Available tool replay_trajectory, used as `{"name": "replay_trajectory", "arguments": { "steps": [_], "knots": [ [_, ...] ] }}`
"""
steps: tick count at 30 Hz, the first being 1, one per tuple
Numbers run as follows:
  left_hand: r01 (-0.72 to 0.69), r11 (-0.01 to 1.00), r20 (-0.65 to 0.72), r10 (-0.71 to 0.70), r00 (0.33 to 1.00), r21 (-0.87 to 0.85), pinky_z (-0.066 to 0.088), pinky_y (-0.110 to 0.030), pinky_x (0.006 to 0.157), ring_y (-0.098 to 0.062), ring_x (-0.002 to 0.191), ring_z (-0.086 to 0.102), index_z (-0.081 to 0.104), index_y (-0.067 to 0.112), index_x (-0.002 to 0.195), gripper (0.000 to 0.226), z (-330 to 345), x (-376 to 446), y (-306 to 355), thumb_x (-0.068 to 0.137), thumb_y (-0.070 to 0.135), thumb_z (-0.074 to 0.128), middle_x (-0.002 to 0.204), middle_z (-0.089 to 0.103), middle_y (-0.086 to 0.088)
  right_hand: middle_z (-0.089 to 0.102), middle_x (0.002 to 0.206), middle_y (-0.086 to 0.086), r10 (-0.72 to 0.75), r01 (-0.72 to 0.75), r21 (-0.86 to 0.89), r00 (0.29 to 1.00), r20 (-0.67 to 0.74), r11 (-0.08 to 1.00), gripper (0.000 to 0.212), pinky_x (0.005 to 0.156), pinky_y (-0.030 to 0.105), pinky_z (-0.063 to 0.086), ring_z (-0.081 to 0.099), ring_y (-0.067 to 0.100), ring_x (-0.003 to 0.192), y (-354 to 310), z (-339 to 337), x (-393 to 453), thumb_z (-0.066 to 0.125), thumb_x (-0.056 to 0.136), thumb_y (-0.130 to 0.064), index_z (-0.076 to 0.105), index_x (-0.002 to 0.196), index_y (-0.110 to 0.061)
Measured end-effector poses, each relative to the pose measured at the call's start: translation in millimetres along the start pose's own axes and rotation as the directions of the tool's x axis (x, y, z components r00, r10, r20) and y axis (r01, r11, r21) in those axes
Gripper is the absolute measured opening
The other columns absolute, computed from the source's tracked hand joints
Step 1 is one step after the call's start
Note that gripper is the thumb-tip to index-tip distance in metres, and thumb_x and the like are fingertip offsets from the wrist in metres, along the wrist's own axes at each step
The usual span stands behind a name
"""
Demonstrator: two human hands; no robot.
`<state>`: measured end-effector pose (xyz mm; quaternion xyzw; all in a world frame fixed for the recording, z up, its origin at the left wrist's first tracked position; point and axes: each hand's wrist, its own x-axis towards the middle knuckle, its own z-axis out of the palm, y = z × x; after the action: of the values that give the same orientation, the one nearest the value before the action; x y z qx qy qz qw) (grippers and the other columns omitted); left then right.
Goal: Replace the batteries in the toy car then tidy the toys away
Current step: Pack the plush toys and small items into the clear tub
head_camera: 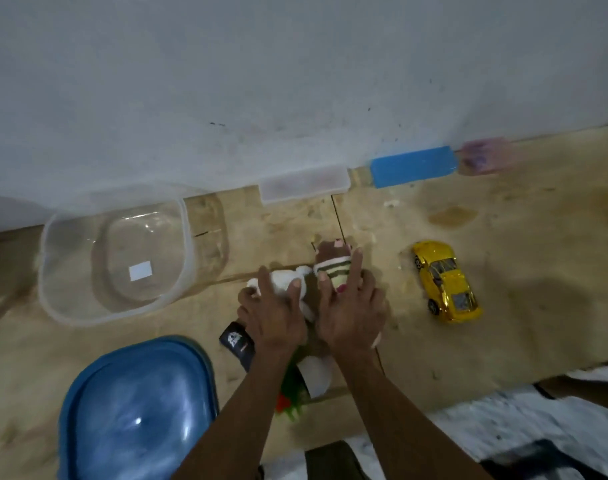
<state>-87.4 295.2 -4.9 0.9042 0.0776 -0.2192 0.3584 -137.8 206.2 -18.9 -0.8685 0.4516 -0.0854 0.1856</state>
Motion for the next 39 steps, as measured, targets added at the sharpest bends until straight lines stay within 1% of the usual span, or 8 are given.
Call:
{"name": "replay_trajectory", "arguments": {
  "steps": [4, 8, 14, 20, 26, 30, 34, 39],
  "knots": [
    [-0.041, 0.999, -0.044, 0.042, 0.998, 0.004, 0.038, -0.049, 0.099, -0.038, 0.127, 0.037, 0.029, 0.033, 0.150, 0.064, 14.3, 3.2, 0.2, 0.094, 0.060, 0.047, 0.142, 0.035, -0.018, 0.062, 0.124, 0.007, -0.086, 0.086, 0.003, 0.996, 0.008, 0.996, 0.071, 0.071, 0.044, 0.051, 0.057, 0.033, 0.101, 5.9, 7.9, 13.0, 0.042, 0.096, -0.065, 0.031, 0.154, -0.025],
    [-0.099, 0.995, -0.043, 0.098, 0.994, -0.019, 0.046, -0.044, 0.089, -0.041, 0.119, 0.049, 0.031, 0.023, 0.151, 0.084, 14.6, -1.9, 5.2, 0.082, 0.071, 0.028, 0.138, 0.041, -0.022, 0.064, 0.122, 0.010, -0.146, 0.143, 0.060, 0.988, 0.048, 0.988, 0.064, 0.066, 0.044, 0.053, 0.060, 0.035, 0.103, 11.6, 15.6, 22.9, 0.051, 0.096, -0.055, 0.040, 0.150, -0.021],
    [-0.060, 0.993, -0.051, 0.055, 0.997, -0.103, 0.049, -0.042, 0.090, -0.037, 0.114, 0.056, 0.039, 0.027, 0.147, 0.063, 11.7, 3.3, 7.7, 0.093, 0.059, 0.046, 0.136, 0.047, -0.015, 0.061, 0.116, 0.013, -0.235, 0.223, 0.159, 0.970, 0.061, 0.962, 0.059, 0.055, 0.034, 0.051, 0.068, 0.034, 0.080, 14.0, 20.1, 36.7, 0.046, 0.094, -0.051, 0.044, 0.145, -0.019],
    [-0.200, 0.932, -0.174, 0.152, 0.973, -0.304, 0.053, -0.034, 0.083, -0.020, 0.102, 0.062, 0.054, 0.026, 0.127, 0.043, -22.5, 9.5, 9.8, 0.093, 0.053, 0.058, 0.114, 0.061, -0.004, 0.055, 0.126, 0.015, -0.117, 0.076, 0.336, 0.988, 0.102, 0.939, 0.058, 0.072, 0.038, 0.049, 0.063, 0.039, 0.101, -0.6, -1.7, 50.7, 0.062, 0.095, -0.033, 0.041, 0.147, -0.020],
    [-0.418, 0.814, -0.407, 0.250, 0.879, -0.403, 0.051, -0.017, 0.079, -0.006, 0.097, 0.063, 0.053, 0.028, 0.118, 0.026, -135.6, 30.1, 12.2, 0.096, 0.036, 0.063, 0.106, 0.063, 0.012, 0.061, 0.125, 0.005, -0.170, 0.143, 0.652, 0.985, -0.022, 0.744, 0.055, 0.083, 0.001, 0.037, 0.058, 0.014, 0.109, -112.9, -30.8, 41.8, 0.066, 0.092, -0.025, 0.046, 0.142, -0.014],
    [-0.435, 0.853, -0.503, 0.251, 0.827, -0.289, 0.052, -0.019, 0.073, -0.002, 0.089, 0.064, 0.053, 0.020, 0.119, 0.032, -217.6, 72.8, -32.5, 0.096, 0.041, 0.061, 0.100, 0.065, 0.006, 0.060, 0.126, 0.000, -0.283, 0.183, 0.724, 0.959, 0.018, 0.666, 0.055, 0.089, 0.018, 0.047, 0.057, 0.009, 0.108, -218.6, -10.5, -0.7, 0.065, 0.093, -0.031, 0.045, 0.143, -0.021],
    [-0.311, 0.929, -0.452, 0.194, 0.871, -0.200, 0.056, -0.039, 0.079, -0.029, 0.096, 0.064, 0.052, 0.019, 0.128, 0.053, -255.0, 122.5, -73.4, 0.092, 0.058, 0.052, 0.111, 0.063, -0.017, 0.054, 0.132, 0.004, -0.345, 0.210, 0.647, 0.935, 0.086, 0.733, 0.061, 0.084, 0.029, 0.049, 0.056, 0.015, 0.108, -283.8, 32.7, -36.4, 0.059, 0.094, -0.044, 0.037, 0.148, -0.027],
    [-0.224, 0.959, -0.326, 0.158, 0.932, -0.175, 0.037, -0.021, 0.079, -0.023, 0.095, 0.049, 0.052, 0.014, 0.135, 0.041, -257.1, 148.8, -80.8, 0.099, 0.032, 0.057, 0.127, 0.046, -0.026, 0.048, 0.137, 0.012, -0.347, 0.229, 0.470, 0.920, 0.181, 0.853, 0.061, 0.083, 0.033, 0.047, 0.054, 0.031, 0.116, -296.4, 82.0, -44.5, 0.051, 0.098, -0.044, 0.029, 0.153, -0.027]
  ]
}}
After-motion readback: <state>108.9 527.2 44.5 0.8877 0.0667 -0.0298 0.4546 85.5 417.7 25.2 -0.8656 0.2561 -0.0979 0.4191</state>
